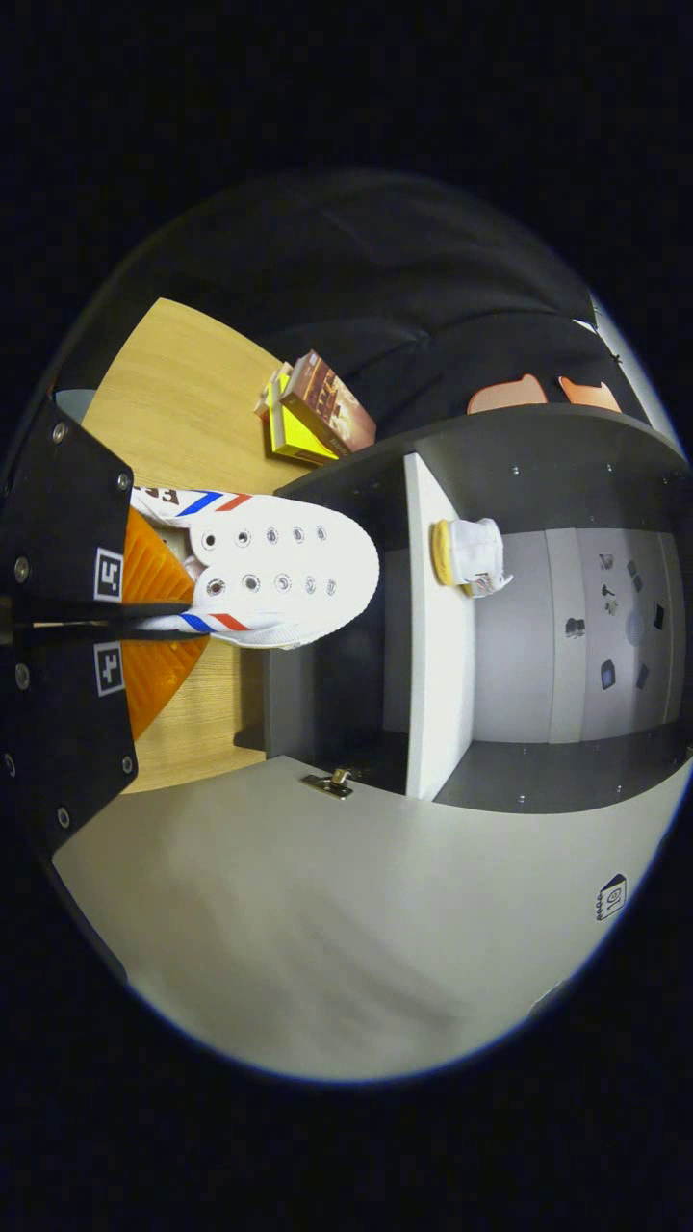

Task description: Open the shoe cabinet door, grab the shoes and put them into the shoe cabinet, then close the shoe cabinet door.

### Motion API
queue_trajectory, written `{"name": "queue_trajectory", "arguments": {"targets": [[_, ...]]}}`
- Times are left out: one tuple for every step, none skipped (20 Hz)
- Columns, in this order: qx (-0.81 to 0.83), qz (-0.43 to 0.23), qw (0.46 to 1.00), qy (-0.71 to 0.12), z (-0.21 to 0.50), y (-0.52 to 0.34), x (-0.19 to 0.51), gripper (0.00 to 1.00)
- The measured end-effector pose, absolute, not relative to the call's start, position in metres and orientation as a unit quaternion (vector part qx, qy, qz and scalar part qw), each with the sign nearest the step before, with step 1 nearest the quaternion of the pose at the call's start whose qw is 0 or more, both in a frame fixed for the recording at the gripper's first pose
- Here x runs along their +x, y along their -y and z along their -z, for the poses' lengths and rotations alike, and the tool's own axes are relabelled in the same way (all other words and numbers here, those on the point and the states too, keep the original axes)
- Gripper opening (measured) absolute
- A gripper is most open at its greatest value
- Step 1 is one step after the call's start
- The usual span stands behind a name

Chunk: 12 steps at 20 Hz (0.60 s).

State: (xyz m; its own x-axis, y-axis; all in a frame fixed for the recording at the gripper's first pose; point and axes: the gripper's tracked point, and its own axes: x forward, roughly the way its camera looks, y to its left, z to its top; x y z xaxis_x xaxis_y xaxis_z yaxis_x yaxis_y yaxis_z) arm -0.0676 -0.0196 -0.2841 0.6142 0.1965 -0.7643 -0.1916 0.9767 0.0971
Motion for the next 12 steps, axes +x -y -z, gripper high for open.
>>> {"name": "queue_trajectory", "arguments": {"targets": [[0.002,-0.105,0.902,-0.419,0.264,0.028,-0.063,0.01],[0.002,-0.101,0.906,-0.412,0.241,0.04,-0.057,0.01],[-0.002,-0.098,0.909,-0.406,0.22,0.052,-0.047,0.01],[-0.002,-0.095,0.913,-0.397,0.202,0.06,-0.036,0.01],[-0.006,-0.095,0.913,-0.396,0.19,0.07,-0.024,0.01],[-0.002,-0.093,0.916,-0.39,0.176,0.078,-0.014,0.01],[-0.002,-0.092,0.917,-0.388,0.163,0.086,-0.006,0.01],[-0.003,-0.089,0.92,-0.383,0.154,0.09,0.005,0.01],[-0.007,-0.085,0.922,-0.378,0.146,0.095,0.016,0.01],[-0.011,-0.079,0.925,-0.372,0.139,0.099,0.027,0.01],[-0.016,-0.075,0.926,-0.368,0.142,0.092,0.038,0.01],[-0.016,-0.07,0.929,-0.363,0.139,0.088,0.05,0.01]]}}
